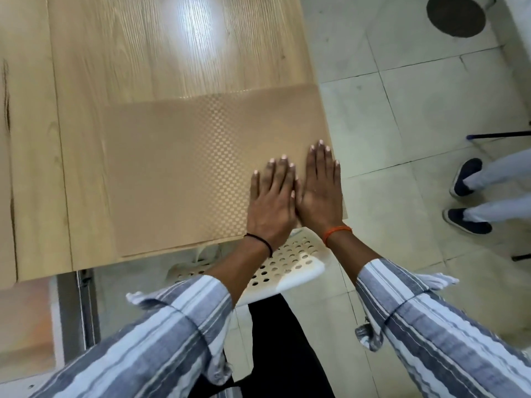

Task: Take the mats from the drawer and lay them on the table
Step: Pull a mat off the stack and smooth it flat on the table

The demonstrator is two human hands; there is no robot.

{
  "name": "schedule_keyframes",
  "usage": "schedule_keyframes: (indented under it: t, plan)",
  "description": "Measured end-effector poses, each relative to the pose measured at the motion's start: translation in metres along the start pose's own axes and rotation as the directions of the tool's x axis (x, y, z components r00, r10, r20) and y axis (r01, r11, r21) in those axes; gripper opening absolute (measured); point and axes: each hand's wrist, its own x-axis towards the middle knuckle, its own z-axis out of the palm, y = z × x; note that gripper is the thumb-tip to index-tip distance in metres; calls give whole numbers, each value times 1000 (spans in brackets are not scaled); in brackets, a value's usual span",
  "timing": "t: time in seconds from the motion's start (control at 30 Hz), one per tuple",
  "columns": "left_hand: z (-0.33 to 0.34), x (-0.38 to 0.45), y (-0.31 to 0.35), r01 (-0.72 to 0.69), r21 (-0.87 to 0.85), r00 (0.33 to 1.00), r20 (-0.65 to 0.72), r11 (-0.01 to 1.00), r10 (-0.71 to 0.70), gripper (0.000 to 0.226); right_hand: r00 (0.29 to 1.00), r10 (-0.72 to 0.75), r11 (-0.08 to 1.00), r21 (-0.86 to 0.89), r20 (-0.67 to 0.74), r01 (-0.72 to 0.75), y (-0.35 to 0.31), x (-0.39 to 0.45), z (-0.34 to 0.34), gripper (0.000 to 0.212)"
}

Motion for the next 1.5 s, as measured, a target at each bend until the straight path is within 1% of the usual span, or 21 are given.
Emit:
schedule_keyframes:
  t: [0.07, 0.13, 0.2, 0.3, 0.4, 0.5, 0.63, 0.67, 0.73, 0.8, 0.87, 0.93, 1.03, 1.13, 1.2, 1.27, 1.33, 1.4, 1.5]
  plan:
    - [4, 0, -1, -5, 38, 1000, -7, 999, 5, 54, 999, 31, 1000, 2, -7, -31, -4, -2, 3, 61]
    - [3, -3, -12, -28, 64, 1000, 12, 998, 27, 57, 999, 37, 999, 28, -19, -37, -5, -3, 5, 60]
    - [-2, -6, -32, -8, 71, 1000, 5, 997, 7, 61, 999, 29, 998, 58, -38, -27, -3, -4, 5, 59]
    - [-20, -21, -84, 131, 90, 991, -51, 987, -127, 62, 998, 3, 995, 97, -56, 2, -3, -3, 4, 58]
    - [-46, -51, -146, 308, 84, 947, -122, 948, -297, 61, 998, -5, 995, 103, -56, 11, -4, -5, 4, 57]
    - [-57, -67, -171, 369, 49, 923, -140, 928, -360, 61, 998, 6, 995, 98, -63, 0, 1, -7, 3, 58]
    - [-58, -69, -175, 380, 39, 915, -161, 924, -370, 62, 999, 22, 994, 109, -25, -19, -11, -5, 3, 61]
    - [-58, -69, -175, 384, 44, 914, -162, 922, -373, 62, 1000, 3, 994, 107, -9, -2, -19, -6, 2, 62]
    - [-57, -70, -175, 380, 53, 915, -165, 923, -367, 61, 994, -108, 990, 99, 28, 105, -47, -11, 3, 64]
    - [-56, -69, -177, 380, 52, 914, -172, 924, -367, 59, 959, -277, 956, 116, 64, 268, -93, -17, 8, 66]
    - [-54, -68, -178, 386, 48, 910, -186, 921, -372, 58, 912, -396, 912, 158, 105, 378, -139, -21, 13, 66]
    - [-54, -70, -181, 409, 23, 897, -198, 912, -396, 58, 895, -429, 898, 161, 123, 409, -160, -20, 17, 65]
    - [-57, -75, -189, 440, -8, 879, -199, 898, -433, 57, 899, -420, 902, 161, 126, 400, -144, -16, 16, 65]
    - [-64, -81, -202, 404, 20, 899, -196, 915, -392, 56, 918, -378, 922, 133, 119, 363, -118, -9, 10, 67]
    - [-72, -82, -210, 372, 75, 915, -194, 925, -352, 55, 926, -356, 931, 129, 123, 341, -113, -8, 8, 68]
    - [-82, -70, -214, 373, 113, 917, -197, 921, -347, 51, 929, -351, 933, 121, 114, 338, -114, -9, 8, 68]
    - [-92, -41, -211, 381, 71, 911, -199, 922, -361, 49, 930, -352, 933, 118, 108, 339, -114, -9, 8, 68]
    - [-98, 0, -200, 317, 31, 939, -150, 948, -309, 52, 930, -351, 934, 112, 107, 339, -114, -9, 7, 69]
    - [-96, 59, -170, 157, 35, 987, -44, 987, -156, 57, 934, -344, 936, 116, 100, 332, -115, -8, 7, 70]
